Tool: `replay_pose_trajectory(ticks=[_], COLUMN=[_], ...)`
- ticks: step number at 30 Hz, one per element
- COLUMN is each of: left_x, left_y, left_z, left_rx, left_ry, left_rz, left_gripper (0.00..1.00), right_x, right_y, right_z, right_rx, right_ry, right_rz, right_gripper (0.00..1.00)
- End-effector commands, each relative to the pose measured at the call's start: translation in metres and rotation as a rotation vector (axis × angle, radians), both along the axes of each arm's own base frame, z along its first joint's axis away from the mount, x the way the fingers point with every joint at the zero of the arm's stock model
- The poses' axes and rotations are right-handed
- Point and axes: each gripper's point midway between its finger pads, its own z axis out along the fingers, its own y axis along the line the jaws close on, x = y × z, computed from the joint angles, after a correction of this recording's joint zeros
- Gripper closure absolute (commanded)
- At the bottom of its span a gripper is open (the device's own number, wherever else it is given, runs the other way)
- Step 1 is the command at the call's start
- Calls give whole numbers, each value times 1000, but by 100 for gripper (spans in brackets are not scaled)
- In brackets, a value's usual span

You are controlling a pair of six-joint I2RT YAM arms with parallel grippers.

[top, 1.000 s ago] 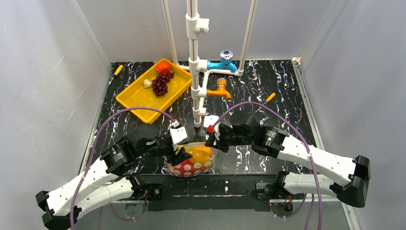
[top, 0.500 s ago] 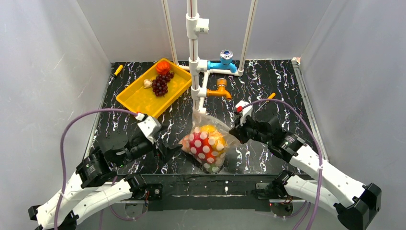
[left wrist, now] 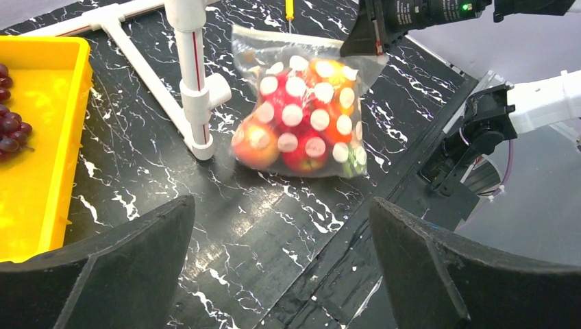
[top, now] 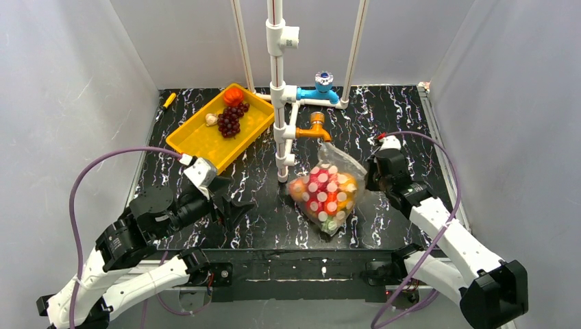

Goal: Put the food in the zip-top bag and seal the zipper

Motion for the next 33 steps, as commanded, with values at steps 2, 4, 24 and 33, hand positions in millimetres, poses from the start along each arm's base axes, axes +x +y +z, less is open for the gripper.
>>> replay_pose_trajectory(ticks=[2, 4, 24, 33], left_x=[0, 2, 9, 4], left_y=[10, 15, 123, 142], left_z=[14, 17, 98, 99], left_rx=[-20, -25, -140, -140], left_ry=[-12, -10, -256, -278], left_rz=[38, 66, 442, 490], left_gripper=[2, 2, 2, 2], right_x=[13, 13, -67, -81], right_y=[-40, -41, -118, -127], right_z=[19, 33, 285, 297], right_rx=[-69, -91, 74, 73], right_ry=[-67, -90, -786, -807], right_rz=[-148, -115, -348, -367], right_gripper=[61, 41, 2, 2])
